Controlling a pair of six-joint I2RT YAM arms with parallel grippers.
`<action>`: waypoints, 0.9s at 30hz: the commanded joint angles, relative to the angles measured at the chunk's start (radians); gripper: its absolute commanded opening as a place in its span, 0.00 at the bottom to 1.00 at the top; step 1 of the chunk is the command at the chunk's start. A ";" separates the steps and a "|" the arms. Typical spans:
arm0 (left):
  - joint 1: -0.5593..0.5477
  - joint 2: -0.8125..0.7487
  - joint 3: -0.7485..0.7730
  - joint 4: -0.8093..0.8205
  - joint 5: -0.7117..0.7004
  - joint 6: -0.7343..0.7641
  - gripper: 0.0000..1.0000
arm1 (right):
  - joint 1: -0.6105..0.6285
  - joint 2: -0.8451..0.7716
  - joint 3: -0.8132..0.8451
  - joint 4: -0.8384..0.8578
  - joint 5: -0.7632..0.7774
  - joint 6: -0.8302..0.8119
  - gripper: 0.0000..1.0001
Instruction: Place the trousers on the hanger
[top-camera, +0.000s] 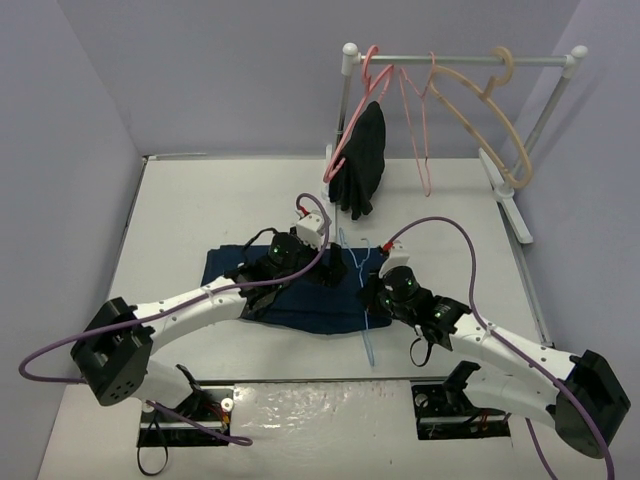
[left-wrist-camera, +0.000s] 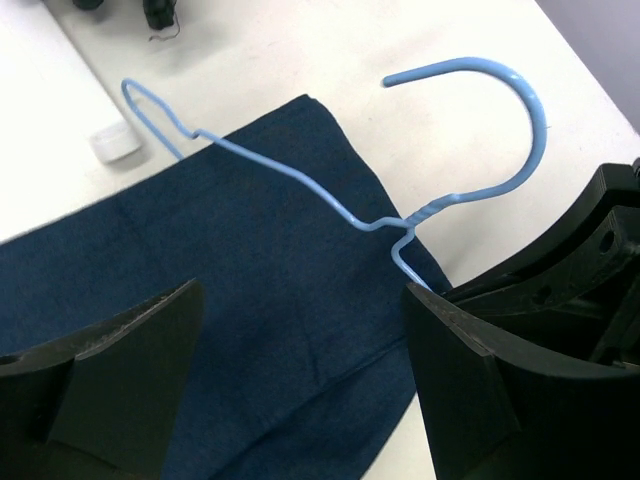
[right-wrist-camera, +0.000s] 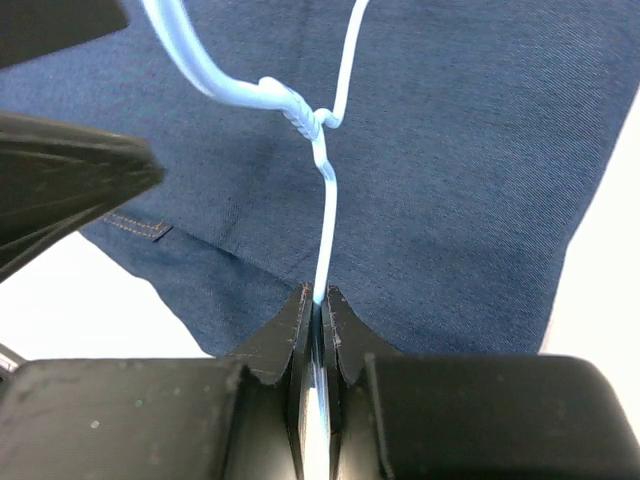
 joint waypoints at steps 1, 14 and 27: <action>0.008 0.038 0.095 0.170 0.139 0.134 0.75 | 0.013 0.030 0.073 0.070 -0.030 -0.040 0.00; 0.006 0.099 0.106 0.298 0.273 0.197 0.72 | 0.022 0.032 0.076 0.076 -0.029 -0.017 0.00; 0.008 0.196 0.154 0.305 0.266 0.244 0.51 | 0.028 0.031 0.085 0.083 -0.035 -0.015 0.00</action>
